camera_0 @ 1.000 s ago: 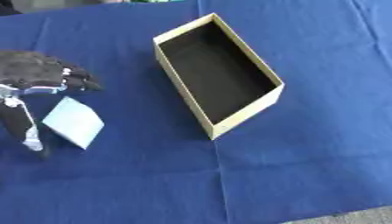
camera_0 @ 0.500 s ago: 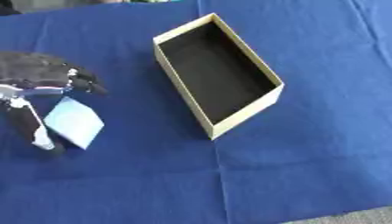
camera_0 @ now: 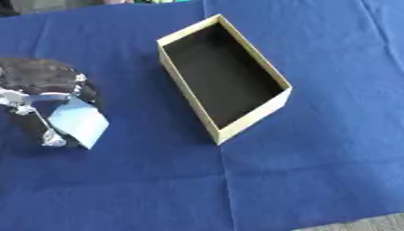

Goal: Pick up objects on the table and place them in the box.

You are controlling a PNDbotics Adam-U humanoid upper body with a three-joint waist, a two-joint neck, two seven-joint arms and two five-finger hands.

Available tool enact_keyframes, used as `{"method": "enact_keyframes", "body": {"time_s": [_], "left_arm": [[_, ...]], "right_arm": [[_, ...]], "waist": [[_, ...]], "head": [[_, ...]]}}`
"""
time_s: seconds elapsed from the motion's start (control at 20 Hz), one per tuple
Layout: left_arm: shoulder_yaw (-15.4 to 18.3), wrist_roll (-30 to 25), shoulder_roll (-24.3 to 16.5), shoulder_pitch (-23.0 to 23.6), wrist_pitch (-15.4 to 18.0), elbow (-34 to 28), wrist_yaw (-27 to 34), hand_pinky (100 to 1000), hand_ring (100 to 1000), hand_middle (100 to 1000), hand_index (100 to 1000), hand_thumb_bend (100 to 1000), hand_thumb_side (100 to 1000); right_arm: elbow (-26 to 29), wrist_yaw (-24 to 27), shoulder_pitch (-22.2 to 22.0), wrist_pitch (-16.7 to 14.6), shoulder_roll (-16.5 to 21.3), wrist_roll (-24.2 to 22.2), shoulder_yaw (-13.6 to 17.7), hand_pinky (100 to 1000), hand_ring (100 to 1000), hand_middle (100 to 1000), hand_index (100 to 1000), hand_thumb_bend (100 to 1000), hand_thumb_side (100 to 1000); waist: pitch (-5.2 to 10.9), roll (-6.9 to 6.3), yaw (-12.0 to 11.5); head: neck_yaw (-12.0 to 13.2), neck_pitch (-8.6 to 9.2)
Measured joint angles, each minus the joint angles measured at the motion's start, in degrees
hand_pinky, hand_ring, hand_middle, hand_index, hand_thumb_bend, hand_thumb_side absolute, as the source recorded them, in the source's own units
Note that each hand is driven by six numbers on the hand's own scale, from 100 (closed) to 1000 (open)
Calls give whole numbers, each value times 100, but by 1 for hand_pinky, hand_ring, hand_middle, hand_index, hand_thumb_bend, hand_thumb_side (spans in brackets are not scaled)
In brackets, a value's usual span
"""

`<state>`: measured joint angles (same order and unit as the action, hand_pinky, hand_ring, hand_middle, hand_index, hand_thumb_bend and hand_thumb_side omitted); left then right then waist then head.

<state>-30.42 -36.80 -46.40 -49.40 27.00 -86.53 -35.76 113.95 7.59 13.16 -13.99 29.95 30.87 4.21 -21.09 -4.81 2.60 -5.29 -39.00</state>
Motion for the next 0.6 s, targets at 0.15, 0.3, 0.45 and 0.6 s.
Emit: {"method": "enact_keyframes", "body": {"time_s": [0.15, 0.3, 0.45, 0.6], "left_arm": [[28, -22, 1, -3, -22, -26, 29, 579, 562, 442, 558, 200, 150], [130, -74, 1, -13, -74, -153, 40, 566, 554, 428, 539, 169, 136], [305, -137, -5, -66, -137, -340, 21, 552, 542, 400, 503, 107, 106], [525, -207, -7, -165, -207, -554, -14, 539, 525, 377, 477, 100, 100]], "right_arm": [[0, 0, -2, 0, 0, 0, 0, 752, 901, 586, 845, 100, 999], [0, 0, -5, -2, 0, 0, 1, 751, 900, 586, 845, 100, 999], [0, 0, -6, -8, 0, 0, 1, 751, 899, 587, 845, 100, 999], [0, 0, -9, -23, 3, 3, 3, 750, 898, 587, 844, 100, 998]], "waist": [[0, 0, -1], [0, 0, -21], [0, 0, -30], [0, 0, -54]], "head": [[0, 0], [0, 0], [-3, -3], [-23, -16]]}}
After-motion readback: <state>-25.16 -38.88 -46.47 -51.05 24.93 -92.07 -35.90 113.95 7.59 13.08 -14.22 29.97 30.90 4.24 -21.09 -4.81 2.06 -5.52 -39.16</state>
